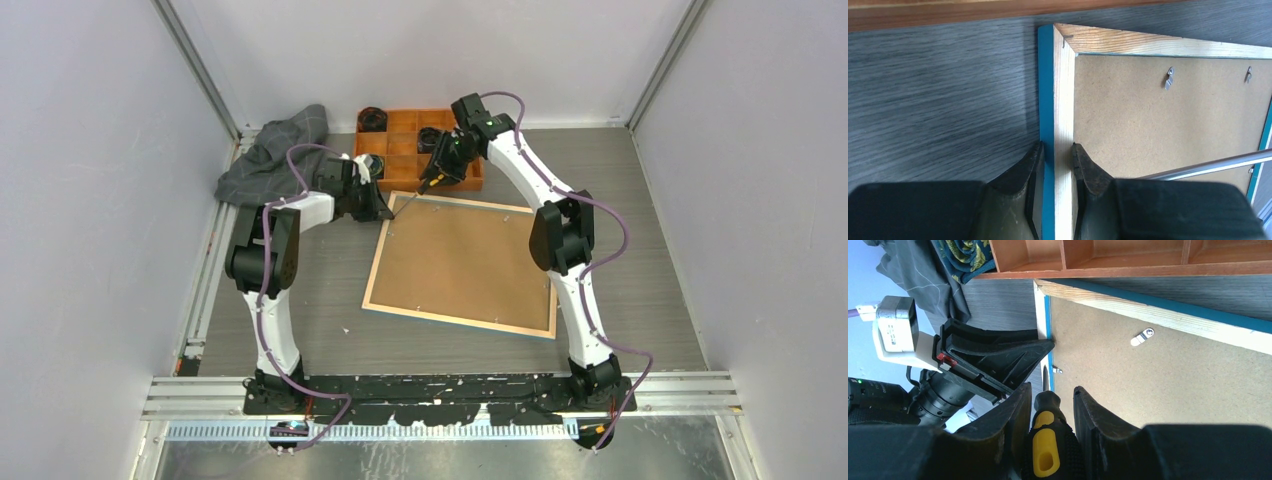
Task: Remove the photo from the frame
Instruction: Release the photo frame item from the photo frame.
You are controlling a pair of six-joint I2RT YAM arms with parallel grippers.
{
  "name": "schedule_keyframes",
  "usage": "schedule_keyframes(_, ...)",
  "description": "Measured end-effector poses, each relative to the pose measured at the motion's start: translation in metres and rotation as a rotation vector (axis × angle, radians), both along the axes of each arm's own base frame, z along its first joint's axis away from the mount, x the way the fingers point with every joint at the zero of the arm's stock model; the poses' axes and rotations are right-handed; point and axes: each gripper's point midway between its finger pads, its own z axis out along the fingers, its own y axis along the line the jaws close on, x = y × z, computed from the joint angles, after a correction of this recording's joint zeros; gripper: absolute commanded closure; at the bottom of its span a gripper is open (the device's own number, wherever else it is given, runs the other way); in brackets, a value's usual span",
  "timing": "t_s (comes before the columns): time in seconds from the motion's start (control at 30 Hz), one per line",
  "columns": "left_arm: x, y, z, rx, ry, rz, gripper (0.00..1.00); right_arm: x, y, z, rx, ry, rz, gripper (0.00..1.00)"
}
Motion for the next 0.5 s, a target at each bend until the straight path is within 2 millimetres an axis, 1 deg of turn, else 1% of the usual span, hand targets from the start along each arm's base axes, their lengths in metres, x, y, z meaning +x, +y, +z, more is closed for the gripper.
schedule_keyframes(0.27,0.002,-0.002,0.0,-0.012,-0.022,-0.006,1.0,0.0,0.001,-0.012,-0.006,0.023,0.001,0.99)
schedule_keyframes(0.5,0.003,-0.003,0.0,-0.018,-0.033,-0.008,1.0,-0.001,0.002,-0.033,-0.021,0.057,0.003,0.99)
